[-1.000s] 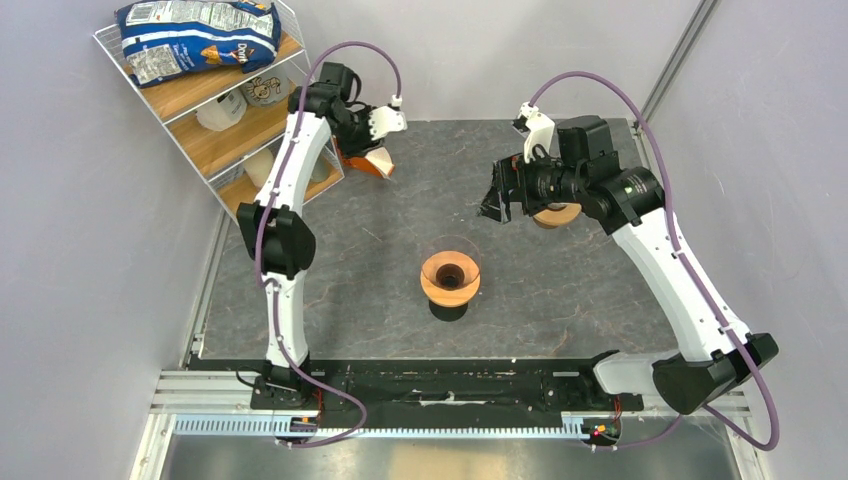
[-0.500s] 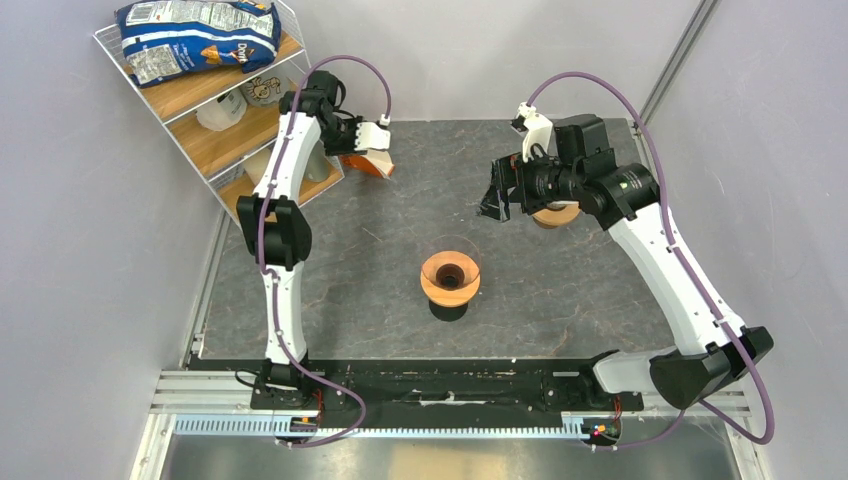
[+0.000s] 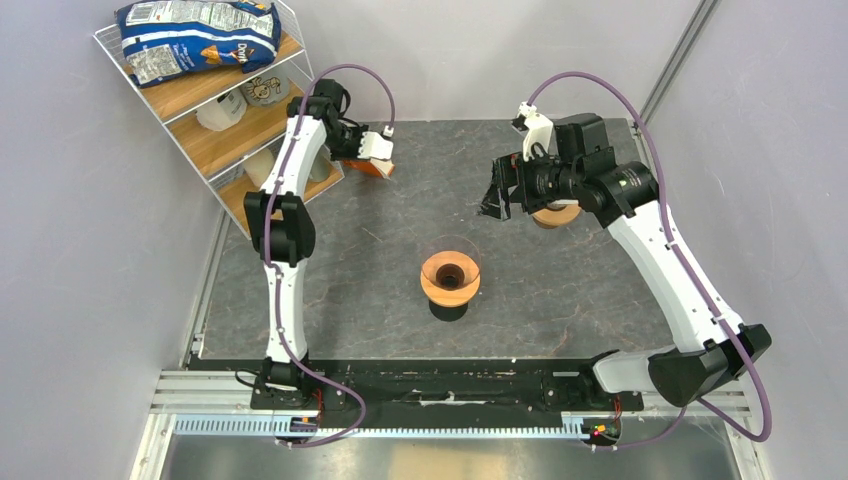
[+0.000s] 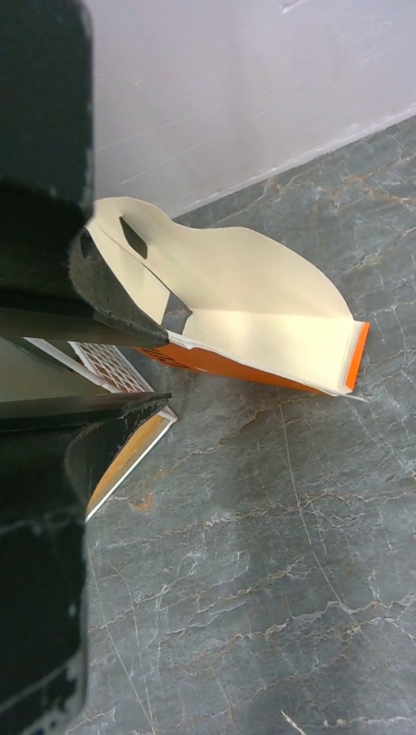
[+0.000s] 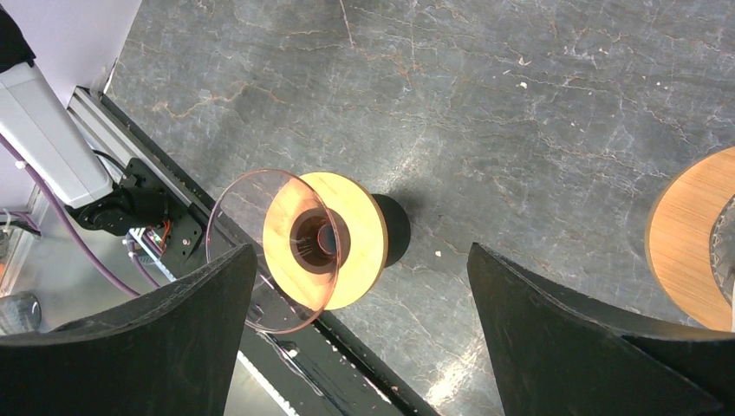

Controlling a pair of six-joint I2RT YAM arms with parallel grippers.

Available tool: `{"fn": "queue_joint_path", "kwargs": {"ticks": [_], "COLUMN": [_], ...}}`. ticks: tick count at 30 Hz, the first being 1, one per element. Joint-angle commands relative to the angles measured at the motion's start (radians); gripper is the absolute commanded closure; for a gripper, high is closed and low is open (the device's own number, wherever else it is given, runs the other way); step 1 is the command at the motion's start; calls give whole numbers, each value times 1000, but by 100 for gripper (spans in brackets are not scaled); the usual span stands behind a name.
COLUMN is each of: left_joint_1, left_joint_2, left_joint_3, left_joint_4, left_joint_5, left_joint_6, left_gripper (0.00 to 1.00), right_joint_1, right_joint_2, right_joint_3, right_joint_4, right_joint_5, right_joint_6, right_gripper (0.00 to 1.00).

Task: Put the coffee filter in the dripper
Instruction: Pick up the coffee filter from the coffee filter holder.

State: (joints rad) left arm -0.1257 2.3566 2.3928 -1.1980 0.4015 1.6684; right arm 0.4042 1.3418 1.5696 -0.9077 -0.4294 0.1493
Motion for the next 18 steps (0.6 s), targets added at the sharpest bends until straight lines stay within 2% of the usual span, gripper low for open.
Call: {"fn": "queue_joint_path", "kwargs": {"ticks": [1,18], "left_joint_1": [6,7], "left_joint_2": [17,50], "left_joint_3": [34,41], "left_joint_4": [34,90], "left_joint_5": [14,-5], "left_joint_6": [58,59], "left_gripper": [67,69], "right_joint_1": [-9,-16], "right_joint_2": [-7,7], "right_joint_3": [30,38], "right_joint_4": [4,3], "right_joint_5": [-19,-29], "right_joint_6": [12,18], "right_gripper": [1,1]}}
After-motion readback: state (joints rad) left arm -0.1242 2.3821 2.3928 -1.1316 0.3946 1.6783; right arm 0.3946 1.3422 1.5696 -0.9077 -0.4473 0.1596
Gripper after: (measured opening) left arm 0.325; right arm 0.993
